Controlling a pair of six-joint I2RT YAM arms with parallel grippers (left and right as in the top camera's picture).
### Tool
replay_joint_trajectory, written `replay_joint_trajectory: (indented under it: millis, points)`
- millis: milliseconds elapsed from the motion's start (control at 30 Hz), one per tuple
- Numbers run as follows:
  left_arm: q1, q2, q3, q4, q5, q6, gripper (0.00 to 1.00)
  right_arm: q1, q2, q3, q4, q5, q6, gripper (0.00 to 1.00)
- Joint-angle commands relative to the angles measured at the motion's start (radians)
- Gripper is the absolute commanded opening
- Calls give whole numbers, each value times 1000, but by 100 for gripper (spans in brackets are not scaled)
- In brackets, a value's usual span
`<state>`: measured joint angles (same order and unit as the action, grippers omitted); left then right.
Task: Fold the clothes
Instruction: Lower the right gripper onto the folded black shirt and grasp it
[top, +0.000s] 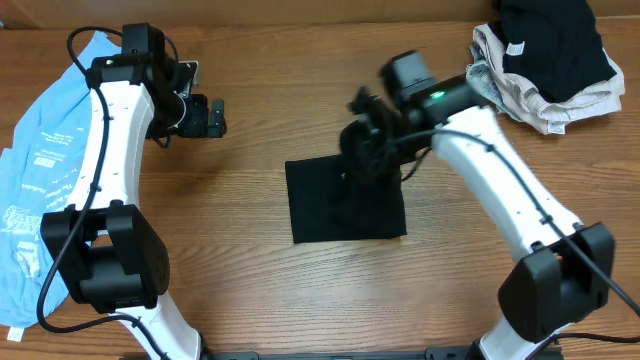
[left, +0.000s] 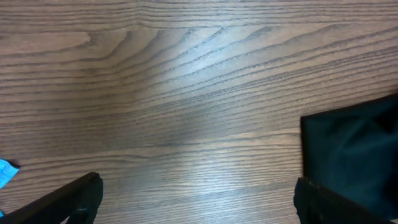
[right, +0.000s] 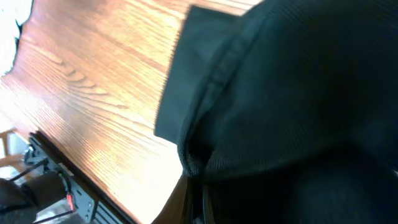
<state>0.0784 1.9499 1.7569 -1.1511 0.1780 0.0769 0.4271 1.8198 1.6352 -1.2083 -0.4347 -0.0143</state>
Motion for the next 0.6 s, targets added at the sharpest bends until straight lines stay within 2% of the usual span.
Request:
replay_joint_trajectory:
  millis: [0,200,500,567]
  points:
    - [2,8,21,6,-5,-13,100,85,-10,21,40,34,82,4]
    - [2,8,21,9,-5,-10,100,188,33,21,75,34,105,4]
    - [2,8,21,12,-5,-10,100,262,151,21,105,30,116,4]
    - [2,8,21,15,-5,-10,100,271,175,21,121,20,116,7]
